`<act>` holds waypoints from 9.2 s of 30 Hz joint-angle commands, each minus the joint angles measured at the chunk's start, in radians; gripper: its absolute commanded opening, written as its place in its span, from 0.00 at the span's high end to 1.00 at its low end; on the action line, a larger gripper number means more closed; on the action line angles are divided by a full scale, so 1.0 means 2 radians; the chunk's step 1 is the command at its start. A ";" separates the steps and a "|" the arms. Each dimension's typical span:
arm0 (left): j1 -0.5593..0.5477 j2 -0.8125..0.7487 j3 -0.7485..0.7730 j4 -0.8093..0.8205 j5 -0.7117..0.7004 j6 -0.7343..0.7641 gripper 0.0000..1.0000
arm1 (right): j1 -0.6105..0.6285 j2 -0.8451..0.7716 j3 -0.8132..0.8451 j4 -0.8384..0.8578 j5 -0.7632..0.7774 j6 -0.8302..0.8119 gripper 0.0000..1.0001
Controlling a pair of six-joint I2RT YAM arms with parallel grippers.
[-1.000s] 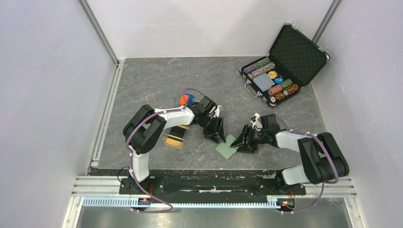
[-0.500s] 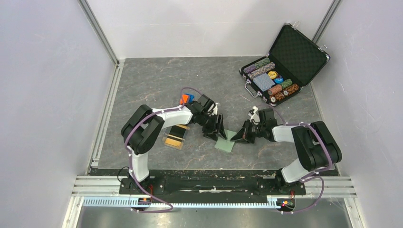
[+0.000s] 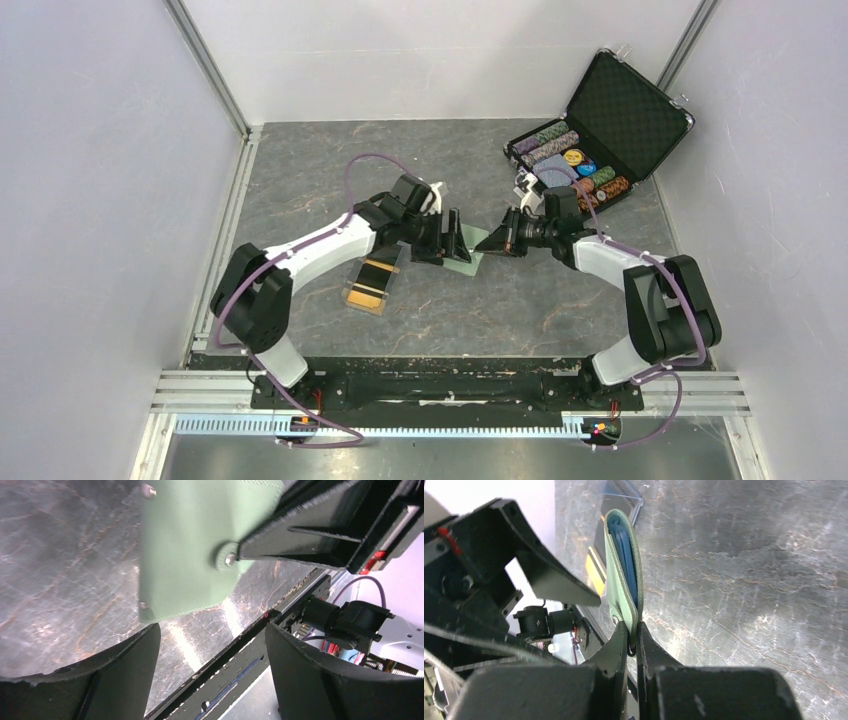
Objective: Put the credit cards into the card holder
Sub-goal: Pick up the card holder from the center of the board, then open the card holder.
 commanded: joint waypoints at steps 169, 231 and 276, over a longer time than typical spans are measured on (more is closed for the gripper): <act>0.009 -0.137 -0.092 0.026 -0.081 -0.066 0.98 | 0.121 0.045 0.170 -0.191 0.115 -0.123 1.00; 0.140 -0.203 -0.083 0.189 0.249 0.364 0.00 | 0.124 0.095 0.217 0.917 -0.289 0.677 1.00; 0.106 -0.345 -0.167 0.196 0.099 0.292 0.00 | 0.064 0.014 0.110 0.520 -0.212 0.378 1.00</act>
